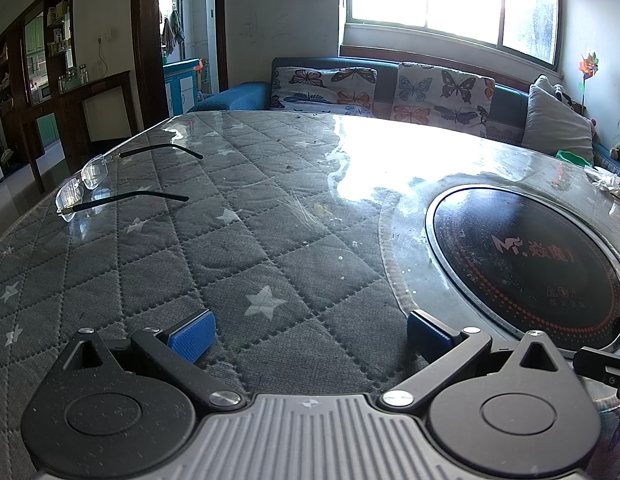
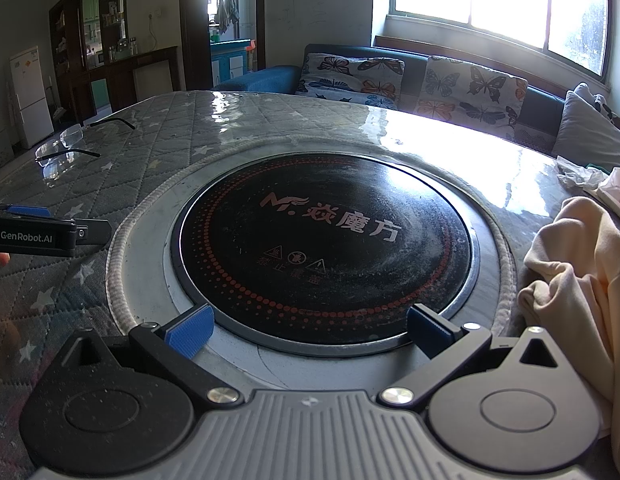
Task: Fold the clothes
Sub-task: 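Move both tools toward the crumpled cream sweatshirt on the table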
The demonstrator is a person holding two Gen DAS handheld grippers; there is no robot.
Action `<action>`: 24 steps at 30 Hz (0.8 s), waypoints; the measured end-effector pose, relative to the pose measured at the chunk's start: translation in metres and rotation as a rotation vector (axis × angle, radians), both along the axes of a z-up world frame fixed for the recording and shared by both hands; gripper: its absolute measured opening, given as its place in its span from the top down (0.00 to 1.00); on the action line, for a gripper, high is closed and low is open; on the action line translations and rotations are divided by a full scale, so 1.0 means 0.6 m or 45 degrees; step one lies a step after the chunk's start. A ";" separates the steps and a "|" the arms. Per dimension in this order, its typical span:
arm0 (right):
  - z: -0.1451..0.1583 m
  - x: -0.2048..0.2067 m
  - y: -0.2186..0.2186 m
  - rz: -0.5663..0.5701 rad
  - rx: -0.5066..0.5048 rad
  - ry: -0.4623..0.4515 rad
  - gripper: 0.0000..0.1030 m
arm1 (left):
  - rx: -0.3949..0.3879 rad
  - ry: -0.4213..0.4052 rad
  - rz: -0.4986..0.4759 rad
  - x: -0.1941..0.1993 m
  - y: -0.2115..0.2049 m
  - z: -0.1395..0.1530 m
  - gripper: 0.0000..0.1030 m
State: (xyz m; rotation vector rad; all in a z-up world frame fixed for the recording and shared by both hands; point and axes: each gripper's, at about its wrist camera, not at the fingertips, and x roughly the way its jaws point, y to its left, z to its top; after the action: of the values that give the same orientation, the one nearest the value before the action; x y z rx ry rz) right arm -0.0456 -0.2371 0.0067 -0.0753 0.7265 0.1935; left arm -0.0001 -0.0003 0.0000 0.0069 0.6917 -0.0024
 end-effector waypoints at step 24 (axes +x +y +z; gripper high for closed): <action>0.019 -0.022 -0.006 0.061 -0.042 0.011 0.00 | 0.006 0.074 0.005 -0.017 -0.034 0.022 0.00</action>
State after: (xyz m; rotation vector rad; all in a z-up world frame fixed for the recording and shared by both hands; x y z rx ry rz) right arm -0.0591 -0.2409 0.0183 -0.1233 0.7373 0.2282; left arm -0.0103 -0.0207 0.0133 0.0100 0.7502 0.0030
